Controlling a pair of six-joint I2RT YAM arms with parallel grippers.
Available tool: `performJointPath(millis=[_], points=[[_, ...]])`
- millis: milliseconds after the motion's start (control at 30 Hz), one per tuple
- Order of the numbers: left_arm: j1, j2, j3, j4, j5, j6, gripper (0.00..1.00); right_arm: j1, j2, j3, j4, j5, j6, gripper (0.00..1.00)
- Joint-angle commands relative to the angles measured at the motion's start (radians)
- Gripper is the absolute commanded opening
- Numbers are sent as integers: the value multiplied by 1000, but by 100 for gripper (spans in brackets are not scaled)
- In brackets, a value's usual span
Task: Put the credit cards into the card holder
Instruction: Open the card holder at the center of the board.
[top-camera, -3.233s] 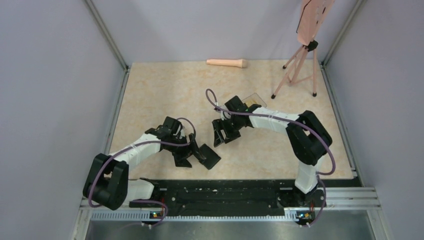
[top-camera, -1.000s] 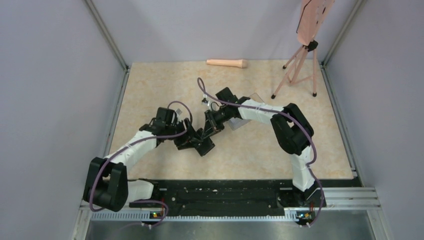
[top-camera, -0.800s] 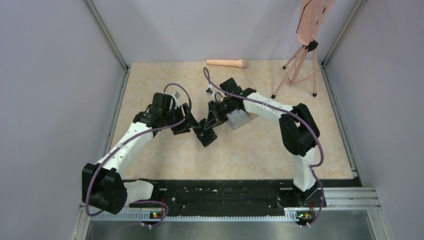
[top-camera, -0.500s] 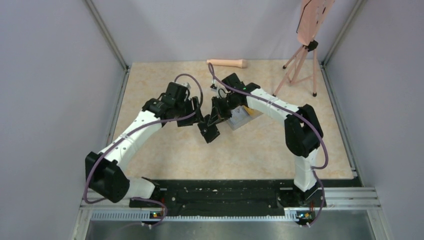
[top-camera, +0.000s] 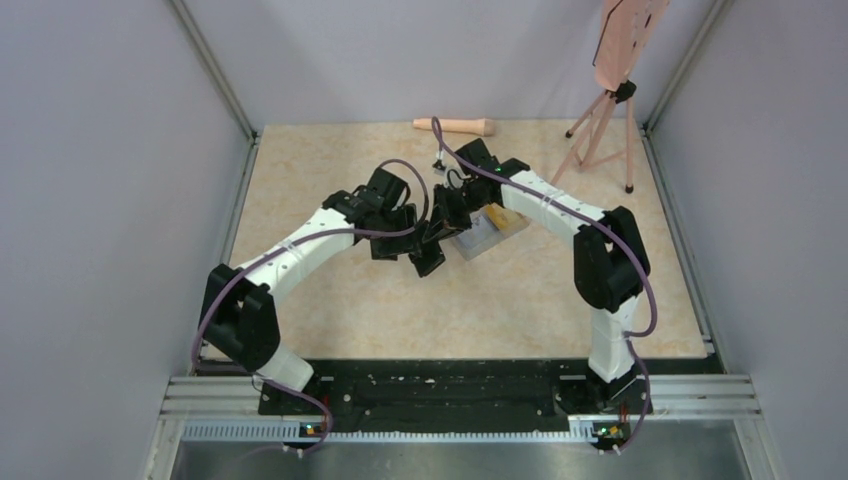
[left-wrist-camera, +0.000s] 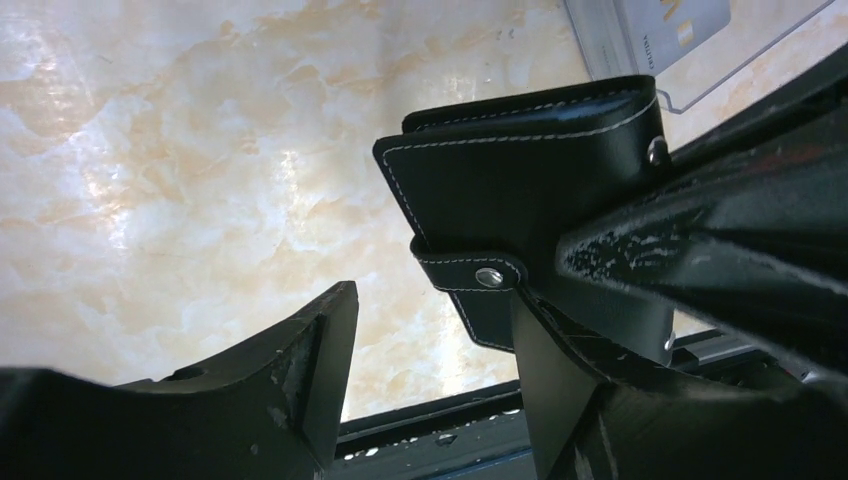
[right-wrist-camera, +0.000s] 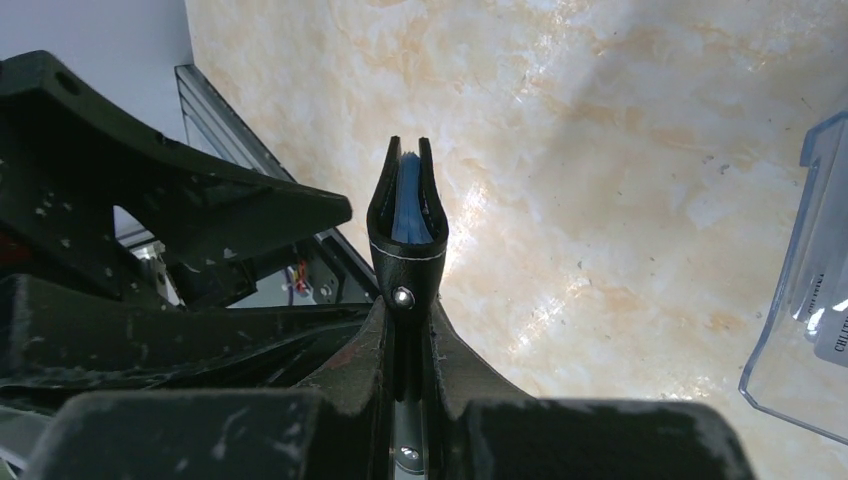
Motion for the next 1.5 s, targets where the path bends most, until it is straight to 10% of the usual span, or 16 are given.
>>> performJointPath(millis=[0, 700, 1467], points=[[-14, 35, 49, 64, 3, -21, 63, -4, -38, 43, 6, -42, 12, 0], [-28, -27, -16, 164, -43, -57, 60, -4, -18, 35, 8, -73, 14, 0], [32, 49, -97, 49, -161, -87, 27, -4, -76, -34, 46, -71, 33, 0]])
